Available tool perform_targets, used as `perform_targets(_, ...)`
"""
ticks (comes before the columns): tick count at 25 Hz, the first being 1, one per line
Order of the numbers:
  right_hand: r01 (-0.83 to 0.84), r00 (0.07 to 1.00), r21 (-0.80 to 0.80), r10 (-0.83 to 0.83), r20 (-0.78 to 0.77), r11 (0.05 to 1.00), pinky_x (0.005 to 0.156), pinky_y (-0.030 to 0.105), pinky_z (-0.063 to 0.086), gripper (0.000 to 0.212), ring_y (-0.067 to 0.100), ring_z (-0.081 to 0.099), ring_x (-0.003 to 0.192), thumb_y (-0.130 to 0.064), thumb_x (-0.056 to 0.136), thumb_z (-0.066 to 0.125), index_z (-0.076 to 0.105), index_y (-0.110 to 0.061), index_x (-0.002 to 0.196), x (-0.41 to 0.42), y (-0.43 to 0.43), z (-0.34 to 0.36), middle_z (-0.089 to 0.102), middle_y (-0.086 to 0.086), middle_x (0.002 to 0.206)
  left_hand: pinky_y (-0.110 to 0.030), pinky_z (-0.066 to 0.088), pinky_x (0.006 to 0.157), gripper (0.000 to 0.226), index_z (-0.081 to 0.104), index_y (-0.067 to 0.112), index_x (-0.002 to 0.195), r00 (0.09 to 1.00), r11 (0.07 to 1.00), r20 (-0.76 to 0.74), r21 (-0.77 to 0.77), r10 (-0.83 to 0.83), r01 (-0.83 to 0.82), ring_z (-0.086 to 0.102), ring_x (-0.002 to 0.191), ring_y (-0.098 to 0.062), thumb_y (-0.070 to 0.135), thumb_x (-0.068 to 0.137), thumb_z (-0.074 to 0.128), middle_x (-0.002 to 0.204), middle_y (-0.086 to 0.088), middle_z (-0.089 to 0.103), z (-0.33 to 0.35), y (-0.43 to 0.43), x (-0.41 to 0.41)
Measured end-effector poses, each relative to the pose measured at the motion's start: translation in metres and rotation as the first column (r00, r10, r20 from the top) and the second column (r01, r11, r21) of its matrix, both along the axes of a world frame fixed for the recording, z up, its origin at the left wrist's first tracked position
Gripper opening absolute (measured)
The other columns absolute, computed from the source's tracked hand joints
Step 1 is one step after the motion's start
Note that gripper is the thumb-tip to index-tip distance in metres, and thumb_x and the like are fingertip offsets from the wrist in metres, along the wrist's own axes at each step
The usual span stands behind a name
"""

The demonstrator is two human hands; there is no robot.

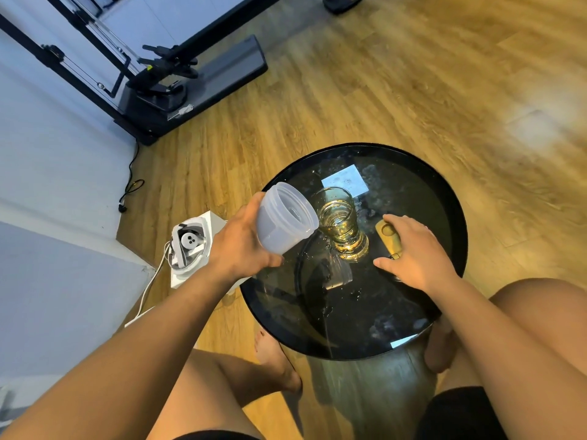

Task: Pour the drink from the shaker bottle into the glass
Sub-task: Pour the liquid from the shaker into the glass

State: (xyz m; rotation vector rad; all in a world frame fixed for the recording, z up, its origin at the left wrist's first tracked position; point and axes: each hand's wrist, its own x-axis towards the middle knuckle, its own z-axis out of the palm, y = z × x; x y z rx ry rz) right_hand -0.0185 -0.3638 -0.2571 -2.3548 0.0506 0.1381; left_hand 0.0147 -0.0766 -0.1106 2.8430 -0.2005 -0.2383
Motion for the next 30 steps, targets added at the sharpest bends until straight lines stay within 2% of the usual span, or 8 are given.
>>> perform_targets(8, 0.008, 1.0, 0.003, -0.008, -0.001, 1.0, 0.115, 0.045, 0.024, 0.094, 0.027, 0.032, 0.14, -0.042, 0.07, 0.083, 0.032, -0.025, 0.148, 0.0008, 0.0002, -0.0017, 0.041, 0.004, 0.149, -0.055, 0.058, 0.086, 0.117, 0.027, 0.038, 0.15, 1.0, 0.999, -0.018, 0.041, 0.002, -0.001, 0.056, 0.121, -0.027, 0.026, 0.056, 0.095, 0.133, 0.004, 0.054, -0.0017, 0.0, 0.0014)
perform_targets(30, 0.003, 1.0, 0.007, -0.003, 0.003, 1.0, 0.114, 0.045, 0.027, 0.093, 0.027, 0.034, 0.138, -0.042, 0.07, 0.082, 0.033, -0.025, 0.147, 0.0016, -0.0001, -0.0034, 0.042, 0.004, 0.148, -0.053, 0.058, 0.085, 0.117, 0.026, 0.037, 0.151, 0.998, 0.991, -0.012, 0.115, -0.06, 0.061, 0.056, 0.118, -0.028, 0.028, 0.057, 0.096, 0.129, 0.002, 0.055, 0.0015, 0.0044, 0.0083)
